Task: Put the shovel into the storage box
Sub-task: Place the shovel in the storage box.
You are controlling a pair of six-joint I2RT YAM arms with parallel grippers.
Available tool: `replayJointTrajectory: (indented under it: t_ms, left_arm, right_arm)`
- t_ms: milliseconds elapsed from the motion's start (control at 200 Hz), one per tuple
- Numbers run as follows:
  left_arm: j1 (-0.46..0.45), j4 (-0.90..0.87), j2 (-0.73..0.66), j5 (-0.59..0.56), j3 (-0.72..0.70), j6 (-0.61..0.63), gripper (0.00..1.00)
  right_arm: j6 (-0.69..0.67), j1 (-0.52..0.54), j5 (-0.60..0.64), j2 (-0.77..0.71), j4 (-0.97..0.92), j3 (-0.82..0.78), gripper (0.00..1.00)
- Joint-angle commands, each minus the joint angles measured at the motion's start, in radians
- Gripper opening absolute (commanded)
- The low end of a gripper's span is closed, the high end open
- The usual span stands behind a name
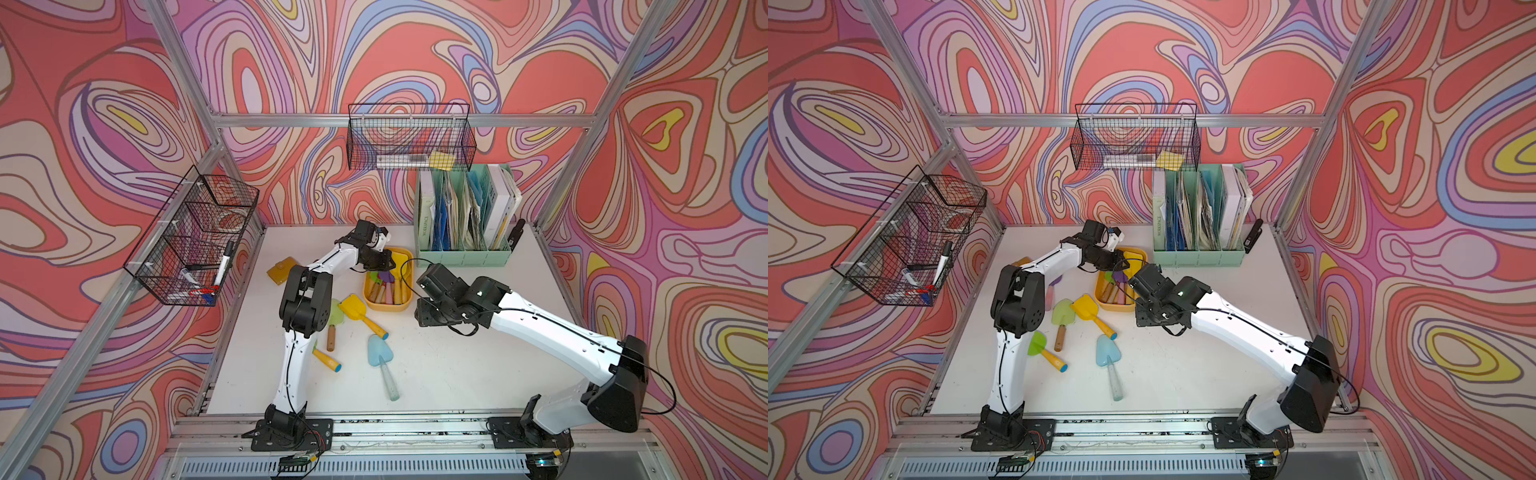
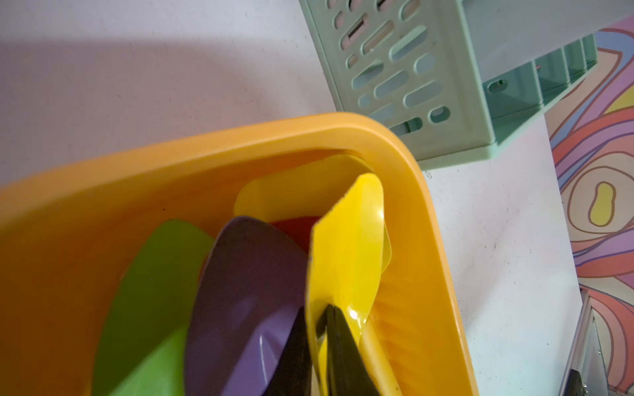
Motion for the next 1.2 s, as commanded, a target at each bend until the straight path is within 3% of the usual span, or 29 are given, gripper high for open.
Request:
replayJointTrajectory:
  t_ms: [0, 70, 215, 330, 651, 941, 1192]
  left_arm:
    - [0.001, -0.04, 0.016, -0.017, 0.016, 0.02, 0.13]
    - [0.002, -0.046, 0.018, -0.025, 0.016, 0.019, 0.16]
    - [0.001, -0.061, 0.021, -0.04, 0.019, 0.013, 0.39]
    - [0.001, -0.068, 0.019, -0.053, 0.014, 0.009, 0.47]
    - [0.001, -0.072, -0.065, -0.07, 0.001, -0.019, 0.54]
    - [0.001, -0.049, -0.243, -0.093, -0.056, -0.06, 0.74]
    - [0.001, -0.006, -0.408, -0.106, -0.181, -0.123, 0.76]
  right_arm:
    - [-0.006, -0.007, 0.0, -0.005, 0.013, -0.013, 0.5]
    - [-0.006, -0.006, 0.0, -0.008, 0.013, -0.016, 0.5]
    - [-0.007, -0.007, -0.001, -0.011, 0.019, -0.024, 0.5]
    - [-0.006, -0.009, -0.001, -0.02, 0.027, -0.036, 0.5]
    - [-0.018, -0.012, 0.0, -0.038, 0.029, -0.073, 0.5]
    - [-0.106, -0.011, -0.102, -0.007, 0.076, -0.129, 0.5]
    - [-0.135, 0.054, -0.122, 0.075, 0.069, -0.139, 0.5]
